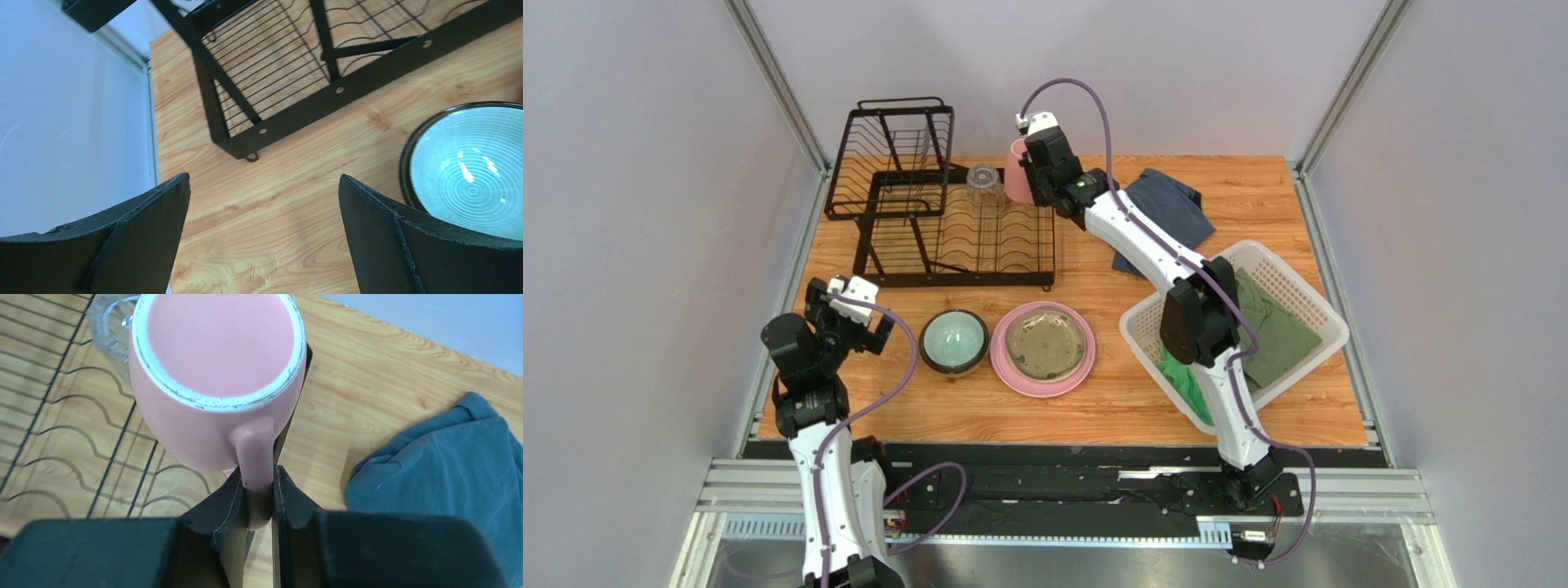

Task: Unload the mixed dishes from the dish rack
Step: Pick up the cup from the dish rack.

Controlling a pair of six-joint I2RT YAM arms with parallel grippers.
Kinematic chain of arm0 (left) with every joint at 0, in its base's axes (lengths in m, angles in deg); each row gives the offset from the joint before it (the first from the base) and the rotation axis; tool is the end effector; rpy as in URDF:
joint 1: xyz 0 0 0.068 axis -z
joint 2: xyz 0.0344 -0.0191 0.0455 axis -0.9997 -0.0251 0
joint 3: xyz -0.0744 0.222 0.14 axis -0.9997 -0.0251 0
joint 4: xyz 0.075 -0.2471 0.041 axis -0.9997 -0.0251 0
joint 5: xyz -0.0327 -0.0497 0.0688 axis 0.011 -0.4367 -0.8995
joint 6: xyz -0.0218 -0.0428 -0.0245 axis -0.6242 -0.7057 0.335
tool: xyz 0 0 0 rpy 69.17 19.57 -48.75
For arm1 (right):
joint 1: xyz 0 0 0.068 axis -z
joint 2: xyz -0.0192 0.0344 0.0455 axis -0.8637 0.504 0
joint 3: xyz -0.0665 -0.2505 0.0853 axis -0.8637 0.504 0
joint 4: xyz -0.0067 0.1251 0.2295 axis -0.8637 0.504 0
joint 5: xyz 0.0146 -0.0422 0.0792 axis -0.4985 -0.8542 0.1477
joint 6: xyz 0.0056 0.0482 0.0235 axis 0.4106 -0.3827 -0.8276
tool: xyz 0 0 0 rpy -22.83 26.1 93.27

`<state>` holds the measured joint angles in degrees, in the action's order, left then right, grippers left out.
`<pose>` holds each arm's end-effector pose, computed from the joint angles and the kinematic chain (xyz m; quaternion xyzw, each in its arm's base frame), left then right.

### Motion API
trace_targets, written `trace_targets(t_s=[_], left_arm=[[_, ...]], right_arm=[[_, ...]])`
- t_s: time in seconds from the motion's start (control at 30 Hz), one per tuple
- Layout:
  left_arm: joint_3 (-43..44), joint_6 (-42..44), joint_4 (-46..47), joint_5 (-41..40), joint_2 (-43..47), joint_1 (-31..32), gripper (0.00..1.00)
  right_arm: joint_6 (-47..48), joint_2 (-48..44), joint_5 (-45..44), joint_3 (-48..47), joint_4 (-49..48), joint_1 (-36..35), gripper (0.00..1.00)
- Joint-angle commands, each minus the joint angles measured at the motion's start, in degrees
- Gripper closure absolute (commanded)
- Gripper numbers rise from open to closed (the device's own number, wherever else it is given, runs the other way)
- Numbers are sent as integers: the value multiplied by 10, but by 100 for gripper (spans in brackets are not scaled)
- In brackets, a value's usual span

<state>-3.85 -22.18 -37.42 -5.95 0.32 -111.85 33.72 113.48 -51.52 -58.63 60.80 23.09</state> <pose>0.1423 0.0395 0.2510 0.2198 0.7479 0.0520 0.6242 0.4359 0.3103 0.2947 -0.1837 0.8559 0.0229 0.4828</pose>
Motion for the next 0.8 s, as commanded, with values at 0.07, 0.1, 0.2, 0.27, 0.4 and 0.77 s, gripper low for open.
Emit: trace_targets(t_s=[0.07,0.1,0.2,0.27,0.4,0.77], left_arm=[[35,60,-57,108,22,-4,4],[37,63,-72,114,24,-5,4],[40,88,-102,145,31,-4,4],[40,109,-117,171,36,-4,4],[37,137,-143,220,46,1,2],[29,87,-70,192,53,68,4]], right_arm=[[-65,-132,78,46,13,10,100],[-70,-139,87,61,21,11,100],[-92,-172,130,85,47,20,100],[-111,-191,174,96,66,29,100],[-144,-214,270,115,96,48,100],[-149,-293,398,218,71,54,100]])
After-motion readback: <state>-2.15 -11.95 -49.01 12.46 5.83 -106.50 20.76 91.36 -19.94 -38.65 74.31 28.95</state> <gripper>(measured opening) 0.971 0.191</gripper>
